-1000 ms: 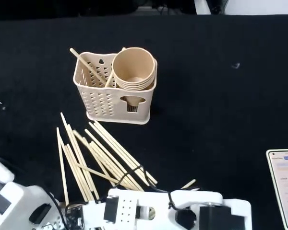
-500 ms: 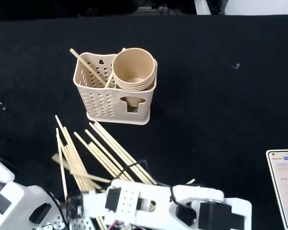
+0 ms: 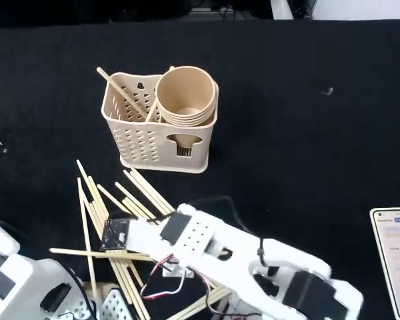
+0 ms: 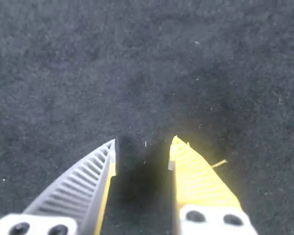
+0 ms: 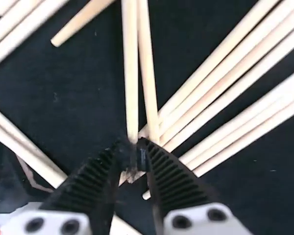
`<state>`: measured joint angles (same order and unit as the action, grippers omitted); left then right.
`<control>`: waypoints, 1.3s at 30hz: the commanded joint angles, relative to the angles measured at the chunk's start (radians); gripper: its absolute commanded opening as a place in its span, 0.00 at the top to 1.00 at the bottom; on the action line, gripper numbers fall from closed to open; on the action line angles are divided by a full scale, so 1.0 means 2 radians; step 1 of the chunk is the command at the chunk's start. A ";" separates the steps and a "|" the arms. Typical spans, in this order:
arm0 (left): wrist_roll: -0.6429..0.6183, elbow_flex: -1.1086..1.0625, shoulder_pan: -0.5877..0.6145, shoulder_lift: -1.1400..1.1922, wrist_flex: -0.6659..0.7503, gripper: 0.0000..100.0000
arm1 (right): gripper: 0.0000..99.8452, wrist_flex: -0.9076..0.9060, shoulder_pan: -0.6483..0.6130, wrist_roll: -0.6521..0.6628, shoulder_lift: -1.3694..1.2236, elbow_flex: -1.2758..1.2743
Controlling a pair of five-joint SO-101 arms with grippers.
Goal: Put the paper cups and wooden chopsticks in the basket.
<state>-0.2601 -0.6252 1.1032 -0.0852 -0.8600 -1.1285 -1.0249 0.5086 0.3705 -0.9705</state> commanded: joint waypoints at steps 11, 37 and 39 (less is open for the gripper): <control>-0.005 0.024 0.001 -0.021 -0.002 0.82 | 0.87 0.016 0.012 0.008 0.051 0.020; -0.005 0.023 0.003 -0.021 -0.002 0.82 | 0.78 0.133 -0.051 -0.013 -0.034 0.048; -0.005 0.023 0.003 -0.021 -0.002 0.82 | 0.75 0.096 -0.051 -0.013 -0.023 0.071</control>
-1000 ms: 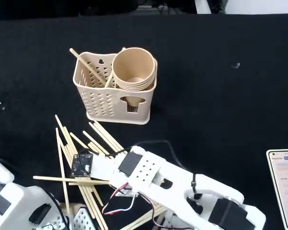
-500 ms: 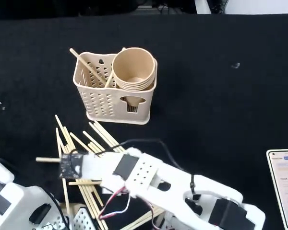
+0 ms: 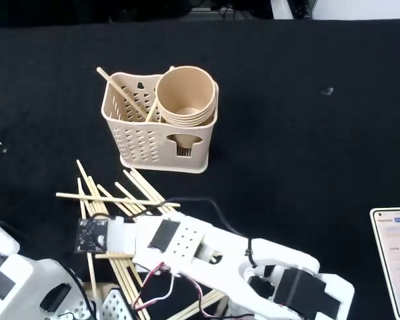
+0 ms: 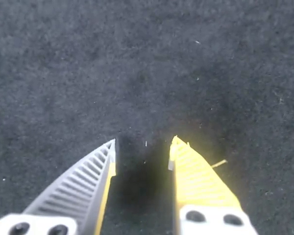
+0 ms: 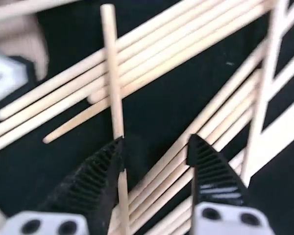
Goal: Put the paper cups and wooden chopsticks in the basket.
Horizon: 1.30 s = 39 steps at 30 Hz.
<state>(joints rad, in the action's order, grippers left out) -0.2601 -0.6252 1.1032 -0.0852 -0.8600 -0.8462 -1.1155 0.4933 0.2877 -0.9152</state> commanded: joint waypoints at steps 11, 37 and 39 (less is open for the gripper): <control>-0.005 0.024 -0.001 -0.019 -0.002 0.82 | 0.75 -0.120 -0.059 -0.001 0.096 0.000; 0.000 0.023 -0.050 -0.018 -0.019 0.82 | 0.75 -0.261 -0.251 0.110 0.283 -0.112; 0.000 0.025 -0.049 -0.018 -0.019 0.82 | 0.75 -0.254 -0.256 0.093 0.293 -0.119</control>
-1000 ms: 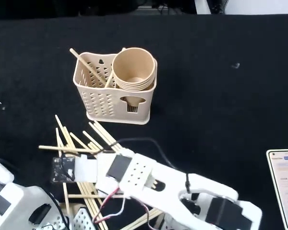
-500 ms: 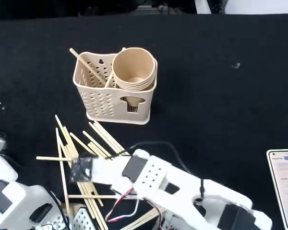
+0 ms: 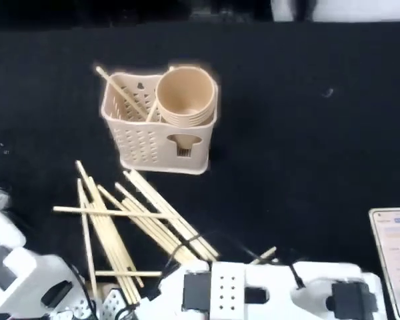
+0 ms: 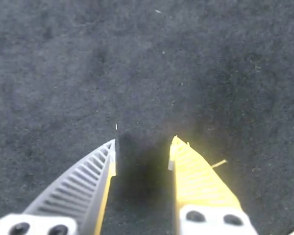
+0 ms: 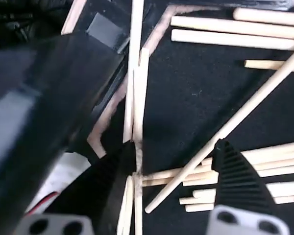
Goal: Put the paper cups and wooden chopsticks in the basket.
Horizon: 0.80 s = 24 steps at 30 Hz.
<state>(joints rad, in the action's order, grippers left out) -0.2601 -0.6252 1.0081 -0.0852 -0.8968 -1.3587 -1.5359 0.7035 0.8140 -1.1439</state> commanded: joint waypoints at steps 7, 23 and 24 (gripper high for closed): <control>-0.003 0.026 0.018 -0.018 0.000 0.82 | 0.75 0.032 -0.044 -0.066 0.030 -0.024; -0.005 0.034 0.028 -0.018 0.000 0.82 | 0.75 0.044 0.096 -0.072 -0.028 -0.018; -0.005 0.034 0.028 -0.018 0.000 0.82 | 0.75 0.049 0.096 -0.071 -0.047 -0.016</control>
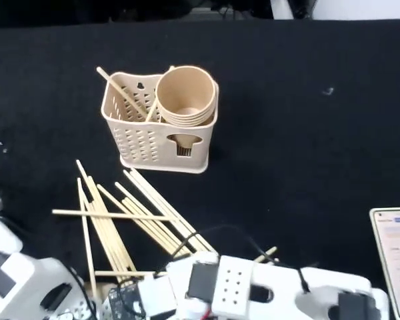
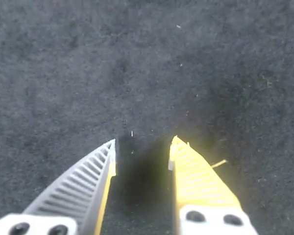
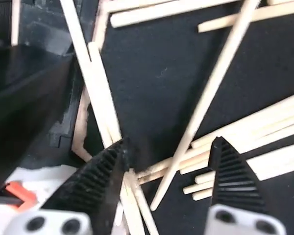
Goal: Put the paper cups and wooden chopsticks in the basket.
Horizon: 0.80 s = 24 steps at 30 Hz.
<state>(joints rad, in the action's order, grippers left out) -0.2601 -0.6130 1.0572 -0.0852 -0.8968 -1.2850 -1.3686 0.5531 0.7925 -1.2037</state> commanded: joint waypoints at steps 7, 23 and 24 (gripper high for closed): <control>-0.005 0.028 0.003 -0.018 0.000 0.82 | 0.75 0.064 0.011 0.005 -0.152 0.016; -0.005 0.028 0.003 -0.018 0.000 0.82 | 0.75 -0.004 0.017 0.003 -0.123 0.073; -0.005 0.028 0.003 -0.018 0.000 0.82 | 0.75 -0.003 0.018 0.004 -0.115 0.067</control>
<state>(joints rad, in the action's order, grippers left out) -0.2616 -0.6130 1.0572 -0.0852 -0.8968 -1.2712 -1.3625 0.5531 0.5010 -1.1009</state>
